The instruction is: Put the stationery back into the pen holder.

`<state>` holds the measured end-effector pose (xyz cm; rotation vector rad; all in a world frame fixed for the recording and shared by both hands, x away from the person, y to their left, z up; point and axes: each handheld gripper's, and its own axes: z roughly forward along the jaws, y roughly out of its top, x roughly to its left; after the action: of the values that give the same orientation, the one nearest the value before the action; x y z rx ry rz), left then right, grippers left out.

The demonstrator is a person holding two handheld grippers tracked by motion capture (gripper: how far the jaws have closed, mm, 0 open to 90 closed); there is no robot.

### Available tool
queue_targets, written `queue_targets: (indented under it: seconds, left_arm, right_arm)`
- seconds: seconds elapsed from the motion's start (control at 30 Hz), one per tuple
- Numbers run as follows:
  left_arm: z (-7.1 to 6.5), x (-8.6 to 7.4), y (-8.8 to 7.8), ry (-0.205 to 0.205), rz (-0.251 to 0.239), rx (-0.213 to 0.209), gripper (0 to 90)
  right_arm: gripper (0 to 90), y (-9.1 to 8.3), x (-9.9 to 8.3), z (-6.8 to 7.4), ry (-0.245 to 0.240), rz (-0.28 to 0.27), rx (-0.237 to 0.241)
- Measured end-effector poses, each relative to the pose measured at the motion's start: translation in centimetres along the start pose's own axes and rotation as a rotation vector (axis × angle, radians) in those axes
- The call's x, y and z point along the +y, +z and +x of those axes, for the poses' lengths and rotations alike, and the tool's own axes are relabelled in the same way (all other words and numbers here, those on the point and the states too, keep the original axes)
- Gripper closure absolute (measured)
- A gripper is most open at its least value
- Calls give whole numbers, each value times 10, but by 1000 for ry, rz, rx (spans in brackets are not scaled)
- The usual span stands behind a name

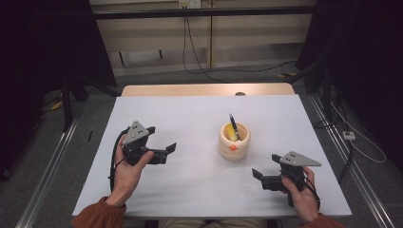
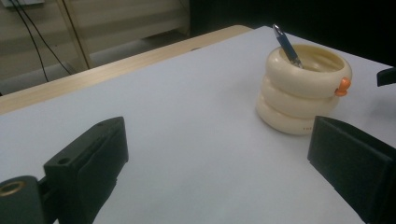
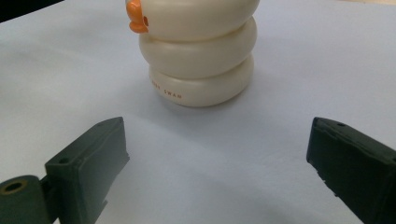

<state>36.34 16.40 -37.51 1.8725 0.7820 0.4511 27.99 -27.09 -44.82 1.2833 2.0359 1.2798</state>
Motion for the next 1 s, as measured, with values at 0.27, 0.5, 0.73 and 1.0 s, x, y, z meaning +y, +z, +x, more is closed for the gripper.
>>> queue_targets:
  seconds: [0.27, 0.5, 0.73, 1.0]
  left_arm:
    - [4, -11, -14, -15, -10, 44, 52]
    - [5, -21, -22, -14, 13, 57, 53]
    - [3, -35, -29, -24, 22, 69, 54]
    - [0, -51, -37, -32, 42, 89, 53]
  right_arm:
    - [50, 0, 0, 0, 0, -1, -3]
    - [50, 0, 0, 0, 1, -2, -2]
    - [50, 0, 0, 0, 1, -1, -3]
    - [50, 0, 0, 1, 0, 0, -4]
